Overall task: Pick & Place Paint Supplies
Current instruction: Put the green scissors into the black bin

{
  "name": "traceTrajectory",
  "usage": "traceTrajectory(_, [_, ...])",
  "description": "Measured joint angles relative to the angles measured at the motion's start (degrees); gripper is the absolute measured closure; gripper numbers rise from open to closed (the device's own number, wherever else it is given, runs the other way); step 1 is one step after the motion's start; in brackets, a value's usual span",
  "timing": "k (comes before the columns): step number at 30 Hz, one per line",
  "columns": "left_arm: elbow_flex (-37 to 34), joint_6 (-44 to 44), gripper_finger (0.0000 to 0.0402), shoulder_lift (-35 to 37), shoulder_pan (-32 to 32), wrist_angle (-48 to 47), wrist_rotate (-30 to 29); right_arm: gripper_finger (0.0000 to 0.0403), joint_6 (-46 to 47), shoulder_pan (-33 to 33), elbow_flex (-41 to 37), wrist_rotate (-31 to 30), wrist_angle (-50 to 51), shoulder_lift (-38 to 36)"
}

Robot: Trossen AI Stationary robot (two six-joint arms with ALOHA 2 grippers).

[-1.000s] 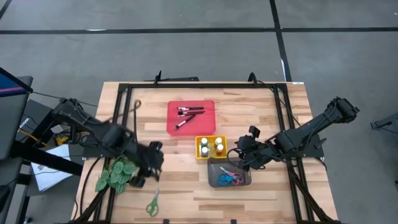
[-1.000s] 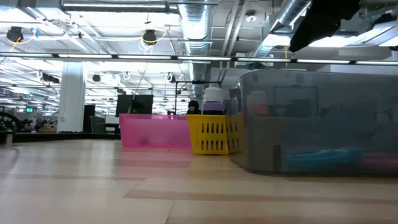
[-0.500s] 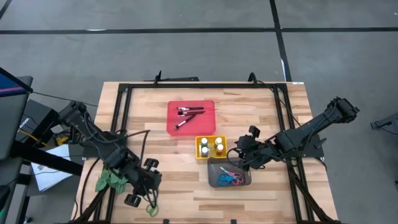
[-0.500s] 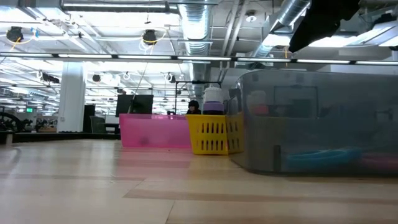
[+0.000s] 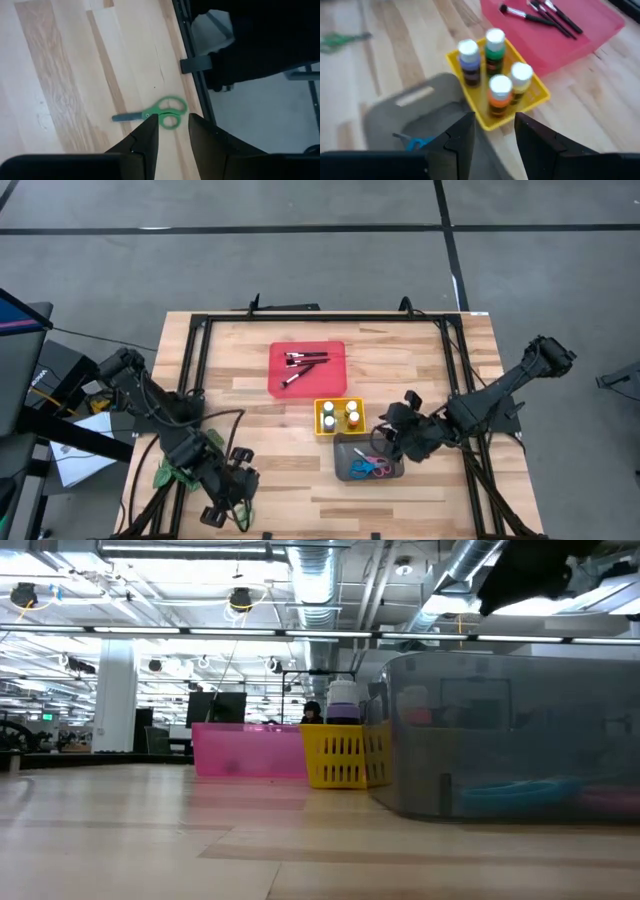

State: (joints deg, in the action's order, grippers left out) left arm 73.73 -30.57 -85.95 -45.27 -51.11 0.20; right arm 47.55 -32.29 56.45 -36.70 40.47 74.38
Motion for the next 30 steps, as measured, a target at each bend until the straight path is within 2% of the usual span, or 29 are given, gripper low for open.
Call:
traceTrajectory(8, [0.0, -0.5, 0.03, -2.9, -3.6, 2.3, -4.9, 0.0269, 3.5, -5.5, 0.0, -5.0, -6.8, 0.0])
traceTrajectory(16, [0.0, -3.2, 0.03, -6.4, -5.9, 4.6, -5.0, 0.0269, 3.1, -8.8, 0.0, -7.2, -12.7, 2.7])
traceTrajectory(24, [0.0, -4.9, 0.03, -10.5, -8.2, 5.4, -5.4, 0.0269, 3.1, -8.5, 0.1, -6.9, -14.7, 5.5])
traceTrajectory(26, [0.0, -3.9, 0.03, -11.5, -8.7, 5.4, -5.4, 0.0269, 3.0, -8.5, 0.0, -6.8, -15.0, 5.5])
traceTrajectory(30, [0.0, 3.9, 0.03, -13.1, -9.1, 6.3, -5.8, 0.0269, 2.9, -8.5, 0.0, -6.8, -15.9, 5.5])
